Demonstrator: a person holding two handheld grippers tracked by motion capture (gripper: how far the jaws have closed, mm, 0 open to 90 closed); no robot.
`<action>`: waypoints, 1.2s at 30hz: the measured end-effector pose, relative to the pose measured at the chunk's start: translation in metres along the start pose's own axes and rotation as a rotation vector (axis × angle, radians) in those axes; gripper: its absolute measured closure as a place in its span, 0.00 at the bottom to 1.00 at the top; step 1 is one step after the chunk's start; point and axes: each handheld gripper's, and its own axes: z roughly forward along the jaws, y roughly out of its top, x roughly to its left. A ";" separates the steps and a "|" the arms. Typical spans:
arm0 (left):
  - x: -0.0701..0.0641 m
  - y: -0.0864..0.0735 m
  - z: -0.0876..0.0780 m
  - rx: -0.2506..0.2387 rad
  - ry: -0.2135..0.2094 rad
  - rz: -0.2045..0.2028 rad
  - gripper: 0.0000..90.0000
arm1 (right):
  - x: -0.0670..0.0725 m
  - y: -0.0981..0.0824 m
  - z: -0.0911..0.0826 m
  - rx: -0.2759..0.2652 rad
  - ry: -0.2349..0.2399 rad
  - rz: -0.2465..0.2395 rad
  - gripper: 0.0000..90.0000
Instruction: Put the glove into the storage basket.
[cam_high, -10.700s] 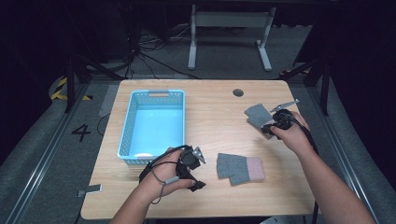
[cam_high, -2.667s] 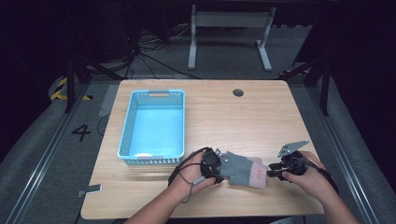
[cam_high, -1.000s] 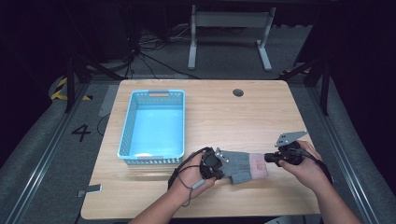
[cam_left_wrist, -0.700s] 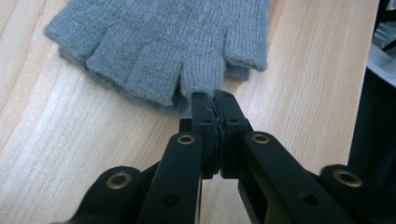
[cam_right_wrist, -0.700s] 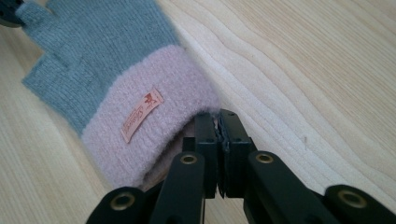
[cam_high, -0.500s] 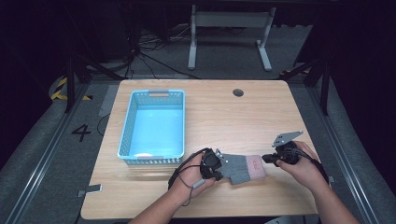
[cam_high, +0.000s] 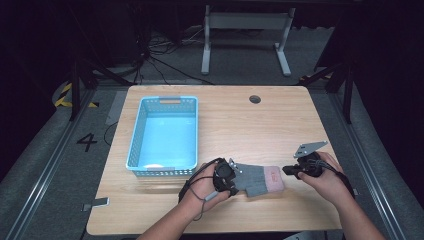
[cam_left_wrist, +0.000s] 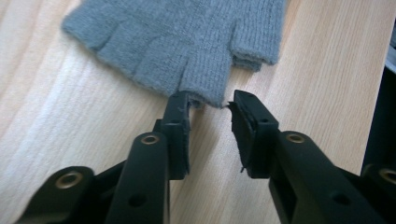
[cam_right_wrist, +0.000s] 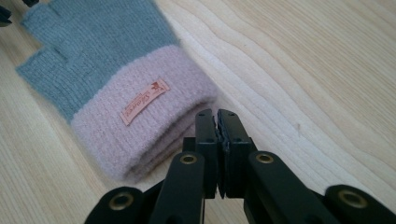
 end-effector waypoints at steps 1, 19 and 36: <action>0.000 0.000 -0.001 -0.009 0.005 0.005 0.72 | -0.001 -0.001 -0.001 -0.004 -0.001 0.003 0.97; -0.007 0.026 -0.019 -0.042 0.016 0.060 0.46 | -0.015 -0.018 -0.013 -0.039 -0.019 0.106 0.71; -0.001 0.058 0.003 -0.057 -0.017 0.112 0.18 | -0.022 -0.036 -0.024 -0.070 -0.041 0.170 0.66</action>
